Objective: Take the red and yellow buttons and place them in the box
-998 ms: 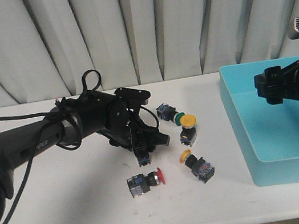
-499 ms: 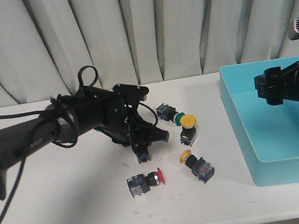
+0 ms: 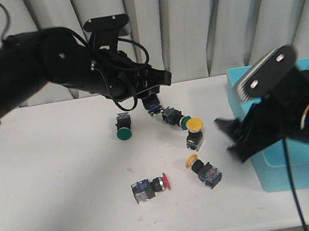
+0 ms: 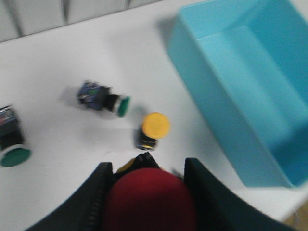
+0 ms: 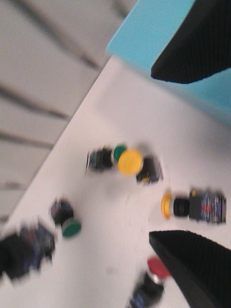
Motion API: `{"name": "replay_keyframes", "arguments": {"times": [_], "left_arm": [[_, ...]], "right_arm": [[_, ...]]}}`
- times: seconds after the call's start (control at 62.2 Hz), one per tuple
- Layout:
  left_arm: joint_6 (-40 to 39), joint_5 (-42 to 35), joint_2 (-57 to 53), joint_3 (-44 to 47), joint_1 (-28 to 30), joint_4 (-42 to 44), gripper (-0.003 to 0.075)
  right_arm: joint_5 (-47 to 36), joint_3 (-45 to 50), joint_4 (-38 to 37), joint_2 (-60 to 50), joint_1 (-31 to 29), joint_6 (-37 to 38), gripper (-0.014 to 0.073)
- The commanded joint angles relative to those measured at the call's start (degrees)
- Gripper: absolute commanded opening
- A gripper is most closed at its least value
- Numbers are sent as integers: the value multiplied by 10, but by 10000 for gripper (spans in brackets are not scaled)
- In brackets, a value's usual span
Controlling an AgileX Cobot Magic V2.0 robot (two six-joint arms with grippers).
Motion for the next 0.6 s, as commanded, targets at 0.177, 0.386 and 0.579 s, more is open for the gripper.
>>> {"name": "replay_keyframes", "arguments": {"times": [0.177,0.386,0.579], "left_arm": [[272,108,-44,-18,-1,-236,-8],[348,125,-44,-18,-1,-327,-8],[401,161,-44,-18,-1,-379,-8]], "right_arm": [[-54,-13,-4,-14,84,-26,593],[-54,-13,-1,-14,100,-26,593],[-60,-13,-2,-14,102,-24,593]]}}
